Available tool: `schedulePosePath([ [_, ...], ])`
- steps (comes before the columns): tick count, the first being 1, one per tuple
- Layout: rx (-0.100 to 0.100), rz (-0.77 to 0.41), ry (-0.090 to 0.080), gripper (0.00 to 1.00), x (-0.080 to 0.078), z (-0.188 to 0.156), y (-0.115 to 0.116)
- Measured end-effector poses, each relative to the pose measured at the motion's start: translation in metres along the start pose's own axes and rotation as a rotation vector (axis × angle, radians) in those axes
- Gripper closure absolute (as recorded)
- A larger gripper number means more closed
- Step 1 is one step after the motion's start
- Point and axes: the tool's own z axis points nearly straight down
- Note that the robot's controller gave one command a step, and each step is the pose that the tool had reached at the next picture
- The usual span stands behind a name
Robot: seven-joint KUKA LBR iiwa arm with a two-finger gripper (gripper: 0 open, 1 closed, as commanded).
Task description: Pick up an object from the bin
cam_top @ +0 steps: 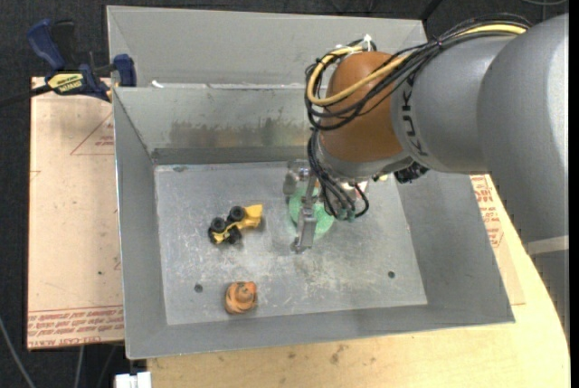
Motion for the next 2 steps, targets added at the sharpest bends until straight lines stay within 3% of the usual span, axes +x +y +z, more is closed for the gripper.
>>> schedulePosePath([
  [1,0.000,-0.247,-0.002,0.00,-0.019,0.015,-0.015],
  [2,0.000,-0.247,-0.002,0.00,-0.031,0.021,-0.023],
])
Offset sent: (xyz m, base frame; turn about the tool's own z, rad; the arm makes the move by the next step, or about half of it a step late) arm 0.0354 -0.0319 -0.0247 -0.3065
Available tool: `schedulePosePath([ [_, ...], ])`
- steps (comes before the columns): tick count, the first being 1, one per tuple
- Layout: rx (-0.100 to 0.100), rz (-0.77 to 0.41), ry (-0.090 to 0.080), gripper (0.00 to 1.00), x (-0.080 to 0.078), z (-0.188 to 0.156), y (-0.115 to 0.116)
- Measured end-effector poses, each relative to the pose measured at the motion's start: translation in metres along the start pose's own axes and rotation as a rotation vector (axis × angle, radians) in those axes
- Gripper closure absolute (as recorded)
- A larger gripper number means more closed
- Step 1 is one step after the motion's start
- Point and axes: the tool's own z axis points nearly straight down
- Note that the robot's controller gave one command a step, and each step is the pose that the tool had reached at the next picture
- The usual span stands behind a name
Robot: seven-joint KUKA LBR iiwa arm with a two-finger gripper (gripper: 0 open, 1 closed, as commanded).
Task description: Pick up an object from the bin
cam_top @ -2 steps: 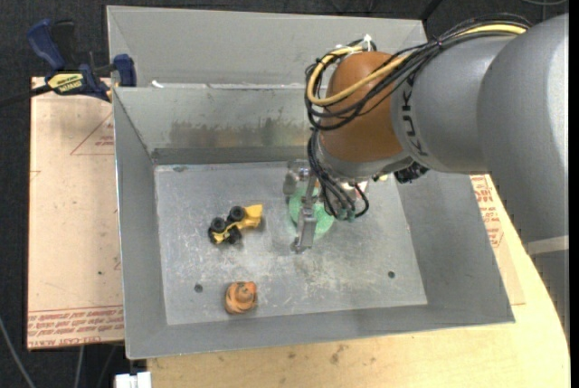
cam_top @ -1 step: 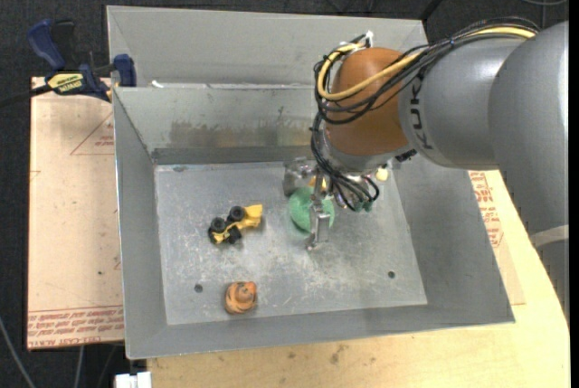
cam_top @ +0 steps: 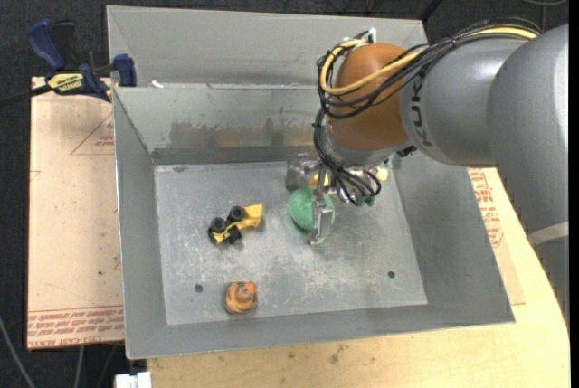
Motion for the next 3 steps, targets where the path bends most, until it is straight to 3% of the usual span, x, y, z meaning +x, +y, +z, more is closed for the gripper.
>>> schedulePosePath([
  [1,0.000,-0.028,0.001,1.00,0.004,0.004,-0.027],
  [2,0.000,-0.027,0.001,1.00,0.004,0.004,-0.027],
  [3,0.000,0.024,-0.002,1.00,-0.014,-0.146,-0.028],
])
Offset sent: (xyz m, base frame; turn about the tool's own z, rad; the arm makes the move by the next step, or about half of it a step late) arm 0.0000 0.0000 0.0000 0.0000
